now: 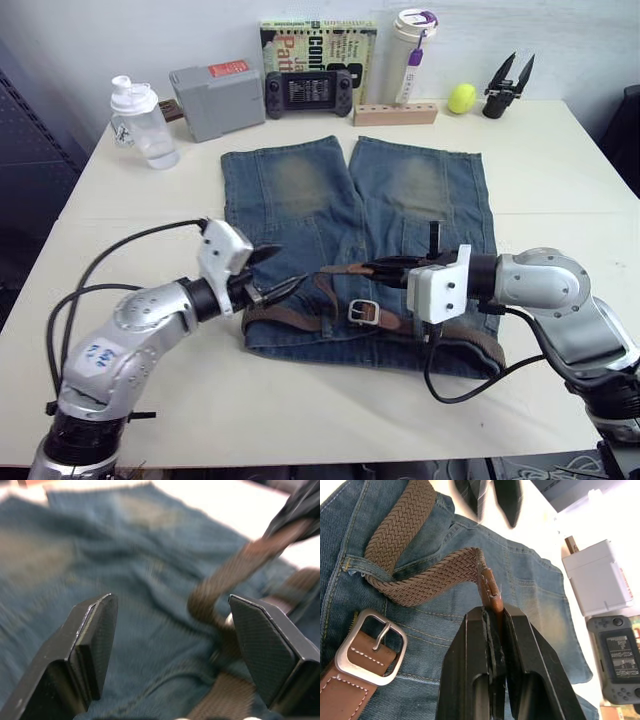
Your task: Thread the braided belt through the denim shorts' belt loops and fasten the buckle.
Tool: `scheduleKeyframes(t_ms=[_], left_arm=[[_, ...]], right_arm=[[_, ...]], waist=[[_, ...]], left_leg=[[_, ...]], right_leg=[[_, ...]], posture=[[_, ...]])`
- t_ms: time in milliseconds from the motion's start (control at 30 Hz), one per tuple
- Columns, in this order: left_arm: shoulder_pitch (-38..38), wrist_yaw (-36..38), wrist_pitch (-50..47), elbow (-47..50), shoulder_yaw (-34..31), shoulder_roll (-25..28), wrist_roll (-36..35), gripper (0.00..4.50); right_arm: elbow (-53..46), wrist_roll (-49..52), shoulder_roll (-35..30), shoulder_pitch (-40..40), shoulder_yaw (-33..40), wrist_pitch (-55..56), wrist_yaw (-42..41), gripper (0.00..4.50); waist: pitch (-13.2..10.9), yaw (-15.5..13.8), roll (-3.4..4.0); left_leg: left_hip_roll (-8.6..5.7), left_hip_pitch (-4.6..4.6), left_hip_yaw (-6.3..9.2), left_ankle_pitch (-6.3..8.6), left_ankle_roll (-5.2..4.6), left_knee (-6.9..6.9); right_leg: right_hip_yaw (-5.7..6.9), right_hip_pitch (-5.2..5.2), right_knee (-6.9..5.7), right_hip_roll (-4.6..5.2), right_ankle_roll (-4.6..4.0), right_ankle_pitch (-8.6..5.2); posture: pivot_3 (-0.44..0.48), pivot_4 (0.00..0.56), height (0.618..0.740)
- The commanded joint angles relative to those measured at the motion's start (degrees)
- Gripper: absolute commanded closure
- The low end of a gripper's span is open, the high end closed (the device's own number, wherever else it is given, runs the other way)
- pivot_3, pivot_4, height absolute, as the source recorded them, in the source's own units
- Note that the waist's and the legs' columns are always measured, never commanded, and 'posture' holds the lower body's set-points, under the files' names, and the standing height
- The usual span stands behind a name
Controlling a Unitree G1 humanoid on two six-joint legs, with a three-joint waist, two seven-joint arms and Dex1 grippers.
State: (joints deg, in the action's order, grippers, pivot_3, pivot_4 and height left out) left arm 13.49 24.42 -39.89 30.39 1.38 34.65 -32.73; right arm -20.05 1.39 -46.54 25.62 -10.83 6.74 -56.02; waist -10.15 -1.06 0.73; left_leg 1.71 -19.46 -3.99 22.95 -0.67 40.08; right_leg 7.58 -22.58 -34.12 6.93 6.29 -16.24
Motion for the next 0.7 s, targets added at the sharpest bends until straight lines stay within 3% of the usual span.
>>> scheduleKeyframes(t_ms=[33, 500, 633, 700], left_arm=[[1.55, -0.02, 2.53, 0.26, 2.46, -2.15, 3.17, 0.63], [4.79, -1.71, 2.37, -3.51, 7.1, -5.6, 12.03, 0.63], [4.6, -1.15, 2.85, -3.86, 7.7, -5.19, 13.21, 1.77], [4.7, -1.18, 2.91, -4.12, 7.57, -5.62, 13.61, 2.55]], right_arm=[[-2.04, -0.86, 0.83, 1.35, 0.02, -0.45, 0.29, 4.5], [-3.47, -2.44, 3.02, 1.94, -0.67, -1.58, 0.32, 4.5], [-3.63, -2.63, 3.23, 2.06, -0.83, -1.97, 0.42, 4.5], [-3.69, -2.52, 3.33, 2.07, -0.8, -2.16, 0.41, 4.5]], waist=[[-0.01, -0.06, -0.02], [-0.02, -0.22, -0.03], [-0.02, -0.22, -0.03], [-0.03, -0.22, -0.04]], left_leg=[[0.02, -0.01, 0.0, -0.01, 0.02, 0.0], [0.08, -0.01, 0.03, -0.06, 0.11, 0.01], [0.09, 0.0, 0.04, -0.06, 0.11, 0.01], [0.09, -0.01, 0.04, -0.06, 0.11, 0.01]], right_leg=[[-0.02, 0.0, 0.0, -0.03, 0.0, 0.0], [-0.08, -0.01, -0.02, -0.13, 0.0, 0.0], [-0.08, -0.01, -0.02, -0.14, 0.0, 0.0], [-0.07, -0.01, -0.02, -0.14, 0.0, 0.0]], posture=[[0.0, 0.15, 0.731], [0.0, 0.15, 0.731], [0.0, 0.15, 0.731], [0.0, 0.15, 0.731]])
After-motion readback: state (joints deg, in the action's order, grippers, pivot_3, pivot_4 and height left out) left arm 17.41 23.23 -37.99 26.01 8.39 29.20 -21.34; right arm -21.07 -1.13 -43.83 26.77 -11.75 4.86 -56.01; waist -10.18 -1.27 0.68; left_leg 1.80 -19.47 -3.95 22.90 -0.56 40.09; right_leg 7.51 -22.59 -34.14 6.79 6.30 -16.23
